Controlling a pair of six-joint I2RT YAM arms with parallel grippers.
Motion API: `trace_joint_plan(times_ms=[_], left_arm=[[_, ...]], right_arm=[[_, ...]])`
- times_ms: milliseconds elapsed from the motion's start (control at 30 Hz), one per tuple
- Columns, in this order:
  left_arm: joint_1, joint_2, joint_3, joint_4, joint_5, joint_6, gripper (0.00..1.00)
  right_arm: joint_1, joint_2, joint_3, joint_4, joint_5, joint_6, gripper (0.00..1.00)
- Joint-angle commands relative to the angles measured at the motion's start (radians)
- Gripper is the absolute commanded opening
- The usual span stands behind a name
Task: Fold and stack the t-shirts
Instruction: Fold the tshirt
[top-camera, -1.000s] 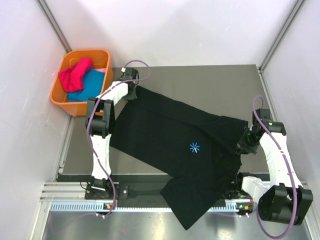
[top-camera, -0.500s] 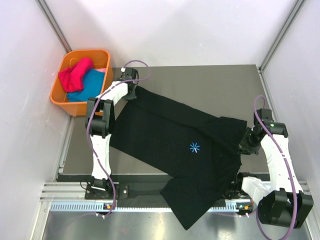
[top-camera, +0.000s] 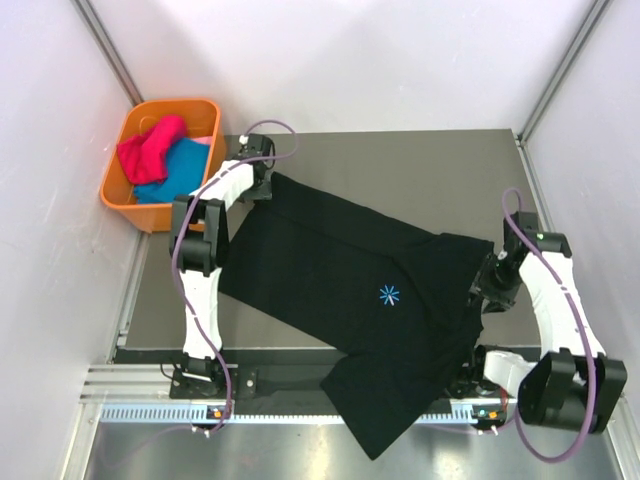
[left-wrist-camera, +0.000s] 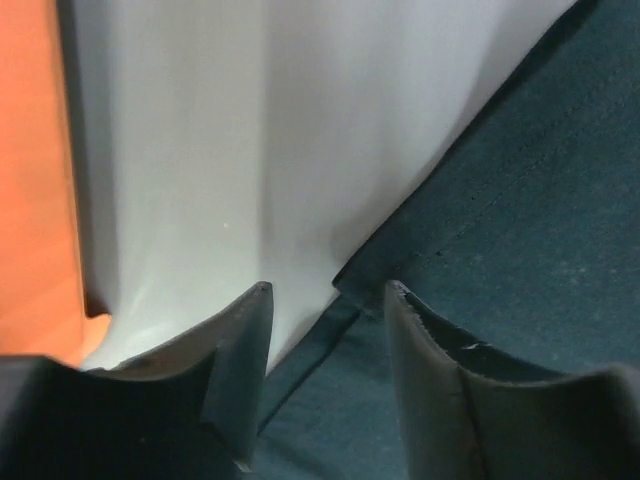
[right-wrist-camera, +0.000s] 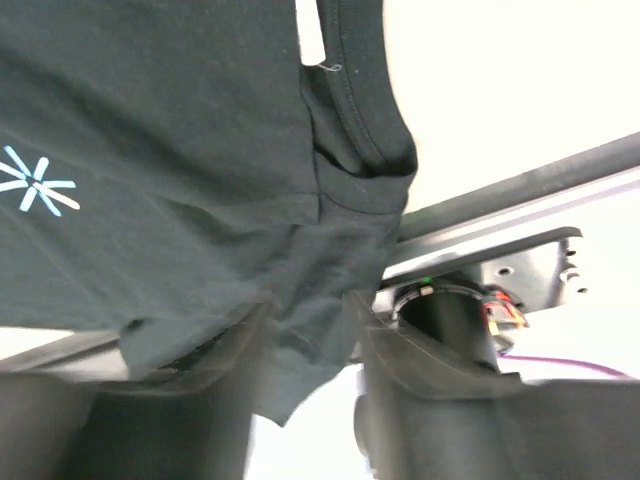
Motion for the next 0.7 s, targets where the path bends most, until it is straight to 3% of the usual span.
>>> trace_joint_plan(times_ms=[0,167,267,400,667], left_arm=[[0.006,-0.098,0.039,-0.013,-0.018,0.01,0.59],[0.007,-0.066,0.074,0.128,0.092,0.063,0.68],[0.007,0.025,0.181,0.133,0.114,0.073,0.68],[0.018,0.074,0.185,0.214,0.15,0.106,0.68],[0.061,0.14,0.212,0.238,0.449,0.122,0.64]], right_arm=[[0.007,0.062,0.117,-0.026,-0.001,-0.023,0.46],[0.003,0.163,0.224,0.172,0.049,0.043,0.75],[-0.011,0.272,0.289,0.312,0.098,0.068,0.79],[-0.037,0.392,0.341,0.416,0.145,0.04,0.8],[-0.108,0.48,0.315,0.59,0.059,-0.058,0.82]])
